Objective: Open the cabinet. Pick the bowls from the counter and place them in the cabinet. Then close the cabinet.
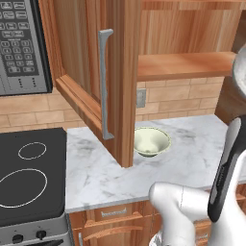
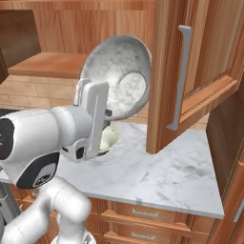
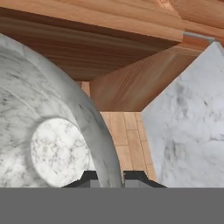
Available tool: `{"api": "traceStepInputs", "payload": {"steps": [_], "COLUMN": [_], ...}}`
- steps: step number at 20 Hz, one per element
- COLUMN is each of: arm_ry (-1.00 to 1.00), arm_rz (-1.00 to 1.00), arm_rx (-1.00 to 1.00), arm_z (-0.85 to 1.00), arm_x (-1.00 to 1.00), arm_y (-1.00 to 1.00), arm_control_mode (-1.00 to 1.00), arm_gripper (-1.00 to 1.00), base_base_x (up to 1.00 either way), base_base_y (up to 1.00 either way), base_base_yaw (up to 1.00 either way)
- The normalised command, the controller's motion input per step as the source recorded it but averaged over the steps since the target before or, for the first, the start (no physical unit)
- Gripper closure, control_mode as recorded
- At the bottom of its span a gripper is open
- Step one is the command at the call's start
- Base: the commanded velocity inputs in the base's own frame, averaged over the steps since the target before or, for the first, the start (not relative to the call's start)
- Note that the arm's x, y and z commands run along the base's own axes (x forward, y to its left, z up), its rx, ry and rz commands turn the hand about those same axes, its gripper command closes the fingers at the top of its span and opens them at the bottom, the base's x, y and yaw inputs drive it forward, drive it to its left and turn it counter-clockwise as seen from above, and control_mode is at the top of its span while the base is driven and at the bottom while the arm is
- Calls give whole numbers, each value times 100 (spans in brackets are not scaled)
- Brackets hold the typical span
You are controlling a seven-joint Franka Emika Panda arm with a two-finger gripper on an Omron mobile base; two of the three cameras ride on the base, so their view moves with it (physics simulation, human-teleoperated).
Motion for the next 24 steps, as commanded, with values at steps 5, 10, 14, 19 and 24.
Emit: {"api": "traceStepInputs", "payload": {"steps": [5,10,14,19,24], "arm_ry": [21,26,15,-1,-7], "arm_rz": [-2,-5,-3,0,0], "arm_rx": [-7,-8,-5,0,2], "arm_z": [65,41,11,-10,-26], "arm_x": [-10,-3,0,0,0], "arm_y": [17,18,3,-1,-4], "arm_control_mode": [-100,-100,-100,-100,-100], "arm_gripper": [100,100,100,100,100], "base_base_x": [0,0,0,0,0], "base_base_y": [0,0,0,0,0], "base_base_yaw": [0,0,0,0,0]}}
